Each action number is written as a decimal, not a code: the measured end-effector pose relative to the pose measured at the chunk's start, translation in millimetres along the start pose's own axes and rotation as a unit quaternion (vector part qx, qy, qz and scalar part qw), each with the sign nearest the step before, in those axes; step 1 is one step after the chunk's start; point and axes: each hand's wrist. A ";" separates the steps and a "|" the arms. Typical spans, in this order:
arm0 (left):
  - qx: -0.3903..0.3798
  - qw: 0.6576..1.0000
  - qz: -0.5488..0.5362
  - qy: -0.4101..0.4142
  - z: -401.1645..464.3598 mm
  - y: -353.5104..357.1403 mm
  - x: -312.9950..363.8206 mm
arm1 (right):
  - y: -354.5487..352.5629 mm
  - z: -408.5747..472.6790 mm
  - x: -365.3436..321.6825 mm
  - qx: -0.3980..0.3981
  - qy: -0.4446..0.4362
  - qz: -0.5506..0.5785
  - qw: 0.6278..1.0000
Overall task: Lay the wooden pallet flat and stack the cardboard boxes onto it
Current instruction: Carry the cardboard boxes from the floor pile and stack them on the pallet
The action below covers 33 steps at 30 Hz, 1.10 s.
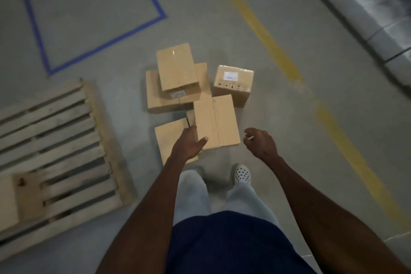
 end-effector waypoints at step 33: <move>-0.013 0.984 -0.133 -0.115 314.4 267.5 -148.9 | 232.9 277.7 204.9 -0.040 0.089 0.092 0.991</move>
Point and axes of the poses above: each hand's wrist, its own z-axis towards the middle knuckle, its own y-axis out of the palm, x = y × z, and after that the axes turned 10 degrees about z, right-handed
